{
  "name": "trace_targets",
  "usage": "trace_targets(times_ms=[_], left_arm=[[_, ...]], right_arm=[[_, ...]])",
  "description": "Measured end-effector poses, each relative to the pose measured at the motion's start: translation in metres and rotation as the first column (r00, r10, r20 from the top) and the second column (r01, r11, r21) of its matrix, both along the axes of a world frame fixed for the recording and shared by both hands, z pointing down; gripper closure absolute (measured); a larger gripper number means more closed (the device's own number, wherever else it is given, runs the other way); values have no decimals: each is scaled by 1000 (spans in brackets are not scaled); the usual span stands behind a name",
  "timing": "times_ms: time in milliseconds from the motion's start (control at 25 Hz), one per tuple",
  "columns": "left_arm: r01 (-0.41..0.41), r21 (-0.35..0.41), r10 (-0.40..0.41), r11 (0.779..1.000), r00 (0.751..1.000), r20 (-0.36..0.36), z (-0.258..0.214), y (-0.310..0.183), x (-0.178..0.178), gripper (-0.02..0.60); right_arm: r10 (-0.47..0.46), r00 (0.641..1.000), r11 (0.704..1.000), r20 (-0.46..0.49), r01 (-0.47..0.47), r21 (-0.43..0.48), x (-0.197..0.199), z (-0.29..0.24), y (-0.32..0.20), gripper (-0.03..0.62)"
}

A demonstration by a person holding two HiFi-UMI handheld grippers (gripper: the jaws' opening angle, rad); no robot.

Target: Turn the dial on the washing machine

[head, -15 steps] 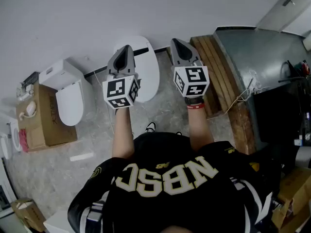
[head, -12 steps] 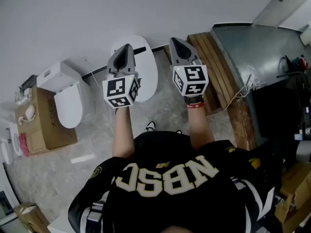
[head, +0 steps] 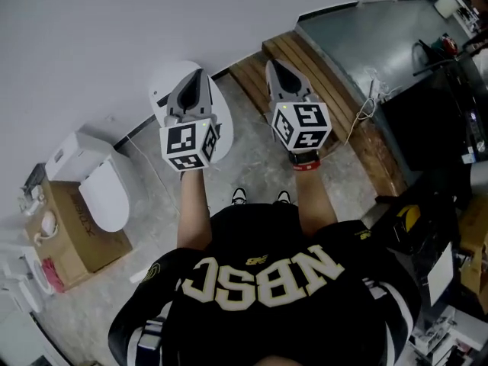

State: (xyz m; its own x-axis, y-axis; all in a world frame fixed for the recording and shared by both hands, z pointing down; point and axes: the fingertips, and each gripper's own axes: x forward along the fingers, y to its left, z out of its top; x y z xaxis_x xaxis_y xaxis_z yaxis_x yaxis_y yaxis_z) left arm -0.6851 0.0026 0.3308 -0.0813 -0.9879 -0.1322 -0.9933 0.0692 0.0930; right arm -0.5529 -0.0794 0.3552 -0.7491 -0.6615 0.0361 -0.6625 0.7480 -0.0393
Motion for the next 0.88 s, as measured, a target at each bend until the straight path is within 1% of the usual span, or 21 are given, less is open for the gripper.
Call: trace_targets(times_ms=[120,200,280,400,480,560,680,760,880], left_arm=[[-103,-7,103,995,995,4,5,-16,19,568],[-177,-13,177,984,984,3,10,-26,37,568],[-257,-21,257,966,966,3,16,-36,61,568],[-382,-38,383,923,924,6,23,-47,106,568],[-453,-45,454,890,891,3,26,-53,137,568],[-525,-50,526,850,851,1,28,-57,171,568],[-636,-56,638,769,770,6,29,-59,234,568],[-695,-57,697,717,717,13,28,-57,275,568],[-757,-50,758,652,652,19,24,-56,330,568]], right_arm=[[109,994,994,19,-109,-23,29,7,-1,589],[183,983,983,13,-183,-31,52,13,-1,589],[252,968,967,1,-252,-32,77,18,0,589],[367,930,929,2,-367,-40,122,23,6,589],[435,901,900,8,-434,-50,153,27,12,589],[501,865,864,2,-501,-55,185,31,21,589],[608,794,793,4,-607,-59,245,32,36,589],[667,745,744,17,-665,-59,285,29,45,588],[730,683,683,18,-729,-55,337,27,60,588]])
